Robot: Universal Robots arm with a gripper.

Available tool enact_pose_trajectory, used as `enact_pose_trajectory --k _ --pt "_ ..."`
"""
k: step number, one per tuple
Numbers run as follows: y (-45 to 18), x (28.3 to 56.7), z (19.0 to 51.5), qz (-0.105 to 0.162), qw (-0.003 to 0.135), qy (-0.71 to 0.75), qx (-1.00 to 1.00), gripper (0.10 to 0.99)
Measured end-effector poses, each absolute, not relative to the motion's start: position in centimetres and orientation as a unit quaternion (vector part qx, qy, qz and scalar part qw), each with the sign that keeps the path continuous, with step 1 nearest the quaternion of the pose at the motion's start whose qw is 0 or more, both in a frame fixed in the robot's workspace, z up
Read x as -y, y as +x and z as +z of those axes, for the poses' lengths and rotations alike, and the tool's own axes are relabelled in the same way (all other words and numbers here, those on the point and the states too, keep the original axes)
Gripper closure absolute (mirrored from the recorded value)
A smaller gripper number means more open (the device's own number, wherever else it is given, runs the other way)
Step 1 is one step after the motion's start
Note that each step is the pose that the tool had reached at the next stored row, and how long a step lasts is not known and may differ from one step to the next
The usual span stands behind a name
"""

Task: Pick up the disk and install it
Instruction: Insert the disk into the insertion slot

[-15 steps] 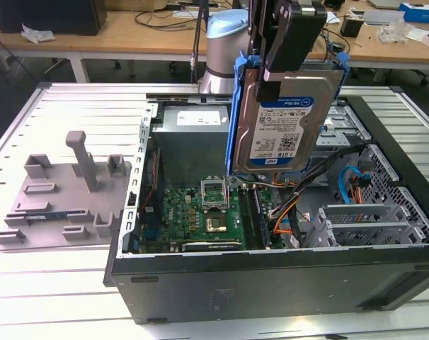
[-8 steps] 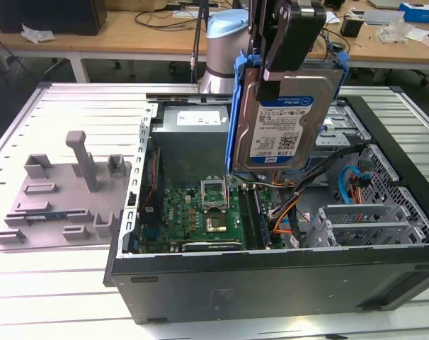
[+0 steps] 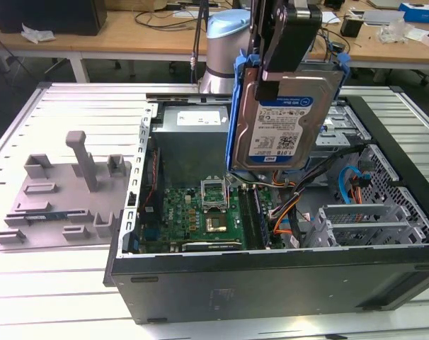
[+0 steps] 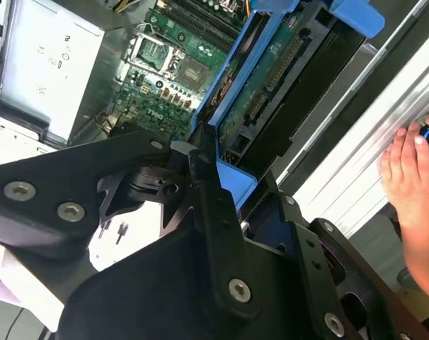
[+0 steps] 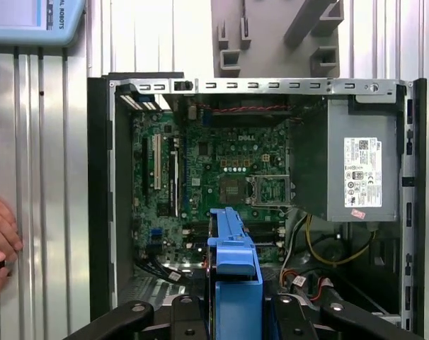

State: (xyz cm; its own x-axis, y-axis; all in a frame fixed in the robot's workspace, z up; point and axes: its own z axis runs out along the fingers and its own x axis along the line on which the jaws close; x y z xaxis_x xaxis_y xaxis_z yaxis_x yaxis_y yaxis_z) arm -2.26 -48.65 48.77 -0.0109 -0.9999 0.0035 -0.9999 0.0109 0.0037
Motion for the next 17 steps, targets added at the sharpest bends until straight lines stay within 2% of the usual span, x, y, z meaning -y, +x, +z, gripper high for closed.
enact_pose_trajectory --k 17 --pt "-0.5 50.2 48.4 -0.004 -0.002 0.690 0.724 0.718"
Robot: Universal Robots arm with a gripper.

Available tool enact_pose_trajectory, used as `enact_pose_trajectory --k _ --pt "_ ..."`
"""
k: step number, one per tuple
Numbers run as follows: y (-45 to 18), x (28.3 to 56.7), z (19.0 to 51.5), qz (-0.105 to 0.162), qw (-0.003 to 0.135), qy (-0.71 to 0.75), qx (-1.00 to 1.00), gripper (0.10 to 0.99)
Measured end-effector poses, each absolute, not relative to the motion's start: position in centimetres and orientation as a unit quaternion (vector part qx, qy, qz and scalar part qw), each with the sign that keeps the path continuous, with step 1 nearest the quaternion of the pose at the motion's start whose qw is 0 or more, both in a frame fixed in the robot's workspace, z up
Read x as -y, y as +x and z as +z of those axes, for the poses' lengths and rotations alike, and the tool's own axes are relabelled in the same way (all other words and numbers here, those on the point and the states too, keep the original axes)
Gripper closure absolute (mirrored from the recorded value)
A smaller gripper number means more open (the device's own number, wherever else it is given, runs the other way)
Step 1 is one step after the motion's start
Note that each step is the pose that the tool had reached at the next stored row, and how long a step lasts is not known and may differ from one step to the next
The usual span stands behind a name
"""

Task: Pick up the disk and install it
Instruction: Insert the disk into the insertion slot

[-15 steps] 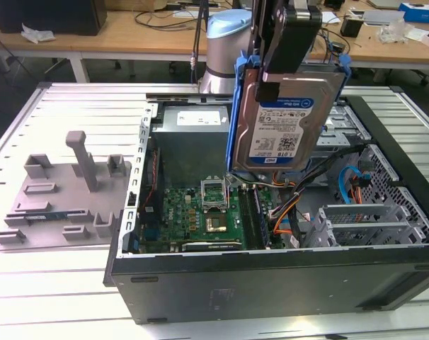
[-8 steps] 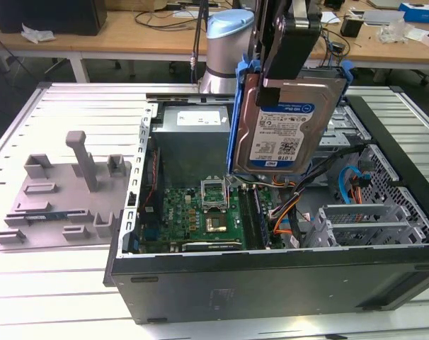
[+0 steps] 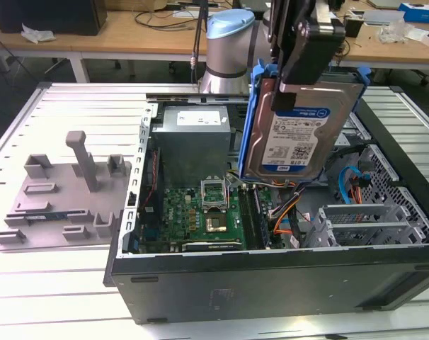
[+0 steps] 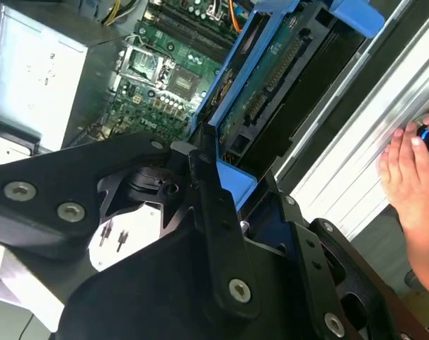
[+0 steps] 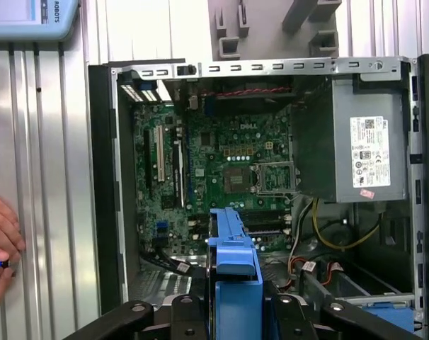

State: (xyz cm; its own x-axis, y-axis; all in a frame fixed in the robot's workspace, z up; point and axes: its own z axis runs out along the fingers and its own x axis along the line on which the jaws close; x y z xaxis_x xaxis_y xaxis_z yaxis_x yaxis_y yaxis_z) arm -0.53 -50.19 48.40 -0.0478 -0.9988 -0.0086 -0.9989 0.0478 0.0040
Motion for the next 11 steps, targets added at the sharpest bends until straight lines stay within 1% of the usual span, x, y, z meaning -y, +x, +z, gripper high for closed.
enact_pose_trajectory --k 11 --pt "3.2 52.2 48.4 0.004 0.002 -0.690 -0.724 0.718"
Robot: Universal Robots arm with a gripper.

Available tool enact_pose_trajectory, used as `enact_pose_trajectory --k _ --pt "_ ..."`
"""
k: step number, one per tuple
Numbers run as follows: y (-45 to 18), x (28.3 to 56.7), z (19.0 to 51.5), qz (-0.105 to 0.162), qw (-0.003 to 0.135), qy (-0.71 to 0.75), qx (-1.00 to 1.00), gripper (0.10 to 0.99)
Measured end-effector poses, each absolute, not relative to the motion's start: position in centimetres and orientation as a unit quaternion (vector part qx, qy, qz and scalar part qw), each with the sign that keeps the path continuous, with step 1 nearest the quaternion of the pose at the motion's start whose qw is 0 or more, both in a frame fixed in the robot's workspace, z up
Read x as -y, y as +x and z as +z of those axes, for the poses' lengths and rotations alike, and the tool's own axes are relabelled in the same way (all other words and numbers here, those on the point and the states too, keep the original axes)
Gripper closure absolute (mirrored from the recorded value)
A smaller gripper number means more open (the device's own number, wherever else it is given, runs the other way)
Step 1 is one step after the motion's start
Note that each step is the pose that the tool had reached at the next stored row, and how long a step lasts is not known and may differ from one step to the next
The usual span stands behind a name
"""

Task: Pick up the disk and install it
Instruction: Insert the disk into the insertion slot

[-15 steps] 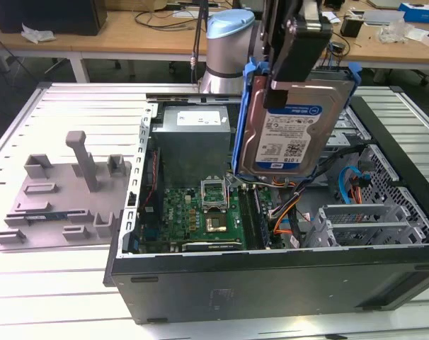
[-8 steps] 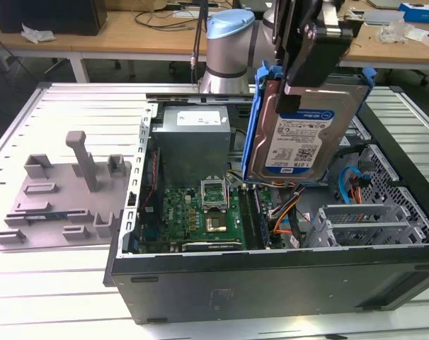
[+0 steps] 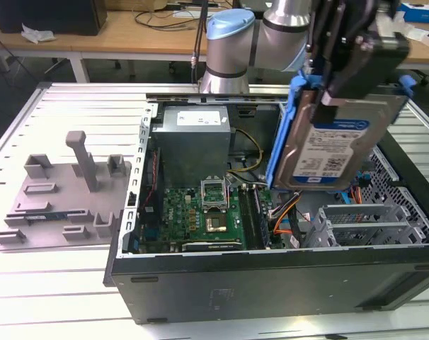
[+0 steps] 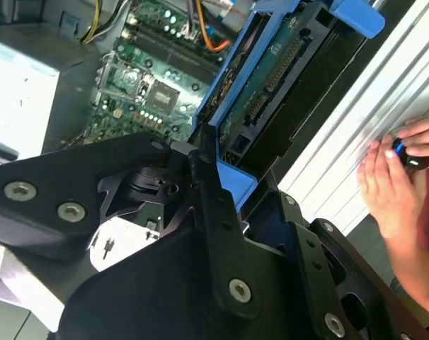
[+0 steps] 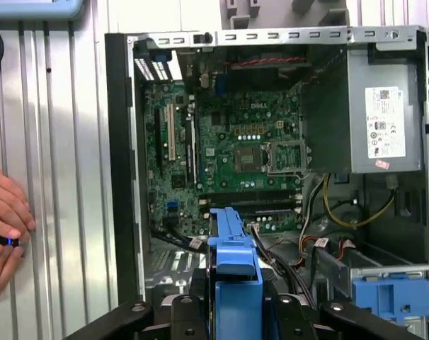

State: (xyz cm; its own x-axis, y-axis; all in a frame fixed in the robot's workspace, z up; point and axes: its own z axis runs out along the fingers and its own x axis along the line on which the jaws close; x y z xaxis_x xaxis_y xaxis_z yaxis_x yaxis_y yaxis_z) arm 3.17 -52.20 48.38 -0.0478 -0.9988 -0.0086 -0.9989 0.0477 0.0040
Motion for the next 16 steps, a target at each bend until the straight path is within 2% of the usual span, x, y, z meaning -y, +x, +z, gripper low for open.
enact_pose_trajectory --k 5,16 --pt "5.5 53.2 48.4 0.004 0.002 -0.690 -0.724 0.718" --pt "8.2 53.4 48.2 0.004 0.002 -0.705 -0.709 0.718"
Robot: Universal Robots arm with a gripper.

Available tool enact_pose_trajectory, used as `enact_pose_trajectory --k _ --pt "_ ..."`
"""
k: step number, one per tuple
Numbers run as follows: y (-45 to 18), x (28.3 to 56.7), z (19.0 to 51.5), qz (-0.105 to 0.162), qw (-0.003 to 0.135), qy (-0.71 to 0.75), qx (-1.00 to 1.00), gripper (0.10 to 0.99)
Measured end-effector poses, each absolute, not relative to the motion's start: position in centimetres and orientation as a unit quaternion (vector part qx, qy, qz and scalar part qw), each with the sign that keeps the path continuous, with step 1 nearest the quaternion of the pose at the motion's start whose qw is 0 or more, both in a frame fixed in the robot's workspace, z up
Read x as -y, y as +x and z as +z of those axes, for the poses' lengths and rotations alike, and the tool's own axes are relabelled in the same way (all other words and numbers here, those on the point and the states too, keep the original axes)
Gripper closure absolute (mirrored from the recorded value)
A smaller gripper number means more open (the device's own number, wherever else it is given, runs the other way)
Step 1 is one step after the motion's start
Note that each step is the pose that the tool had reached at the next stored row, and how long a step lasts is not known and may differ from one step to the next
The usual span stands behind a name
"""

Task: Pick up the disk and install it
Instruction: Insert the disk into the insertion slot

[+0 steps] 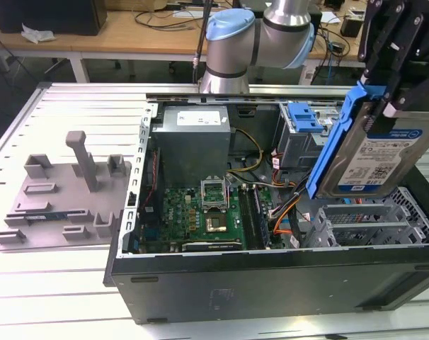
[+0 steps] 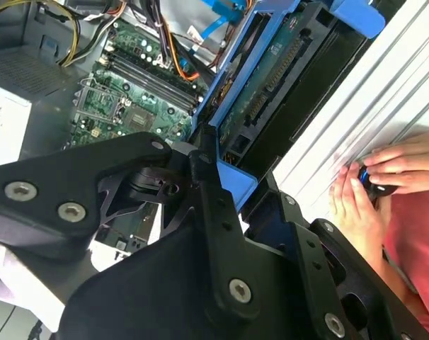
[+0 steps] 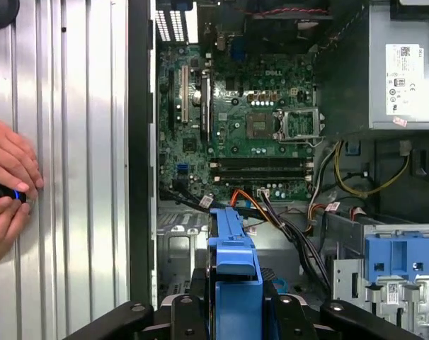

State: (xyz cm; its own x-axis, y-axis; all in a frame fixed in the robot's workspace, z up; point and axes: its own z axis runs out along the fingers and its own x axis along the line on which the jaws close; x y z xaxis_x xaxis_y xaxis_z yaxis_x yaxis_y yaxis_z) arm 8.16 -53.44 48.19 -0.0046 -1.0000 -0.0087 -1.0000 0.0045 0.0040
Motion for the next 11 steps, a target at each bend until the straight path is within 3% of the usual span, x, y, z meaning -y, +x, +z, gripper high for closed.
enact_pose_trajectory --k 11 --pt "10.4 53.6 47.9 0.004 0.002 -0.706 -0.708 0.718"
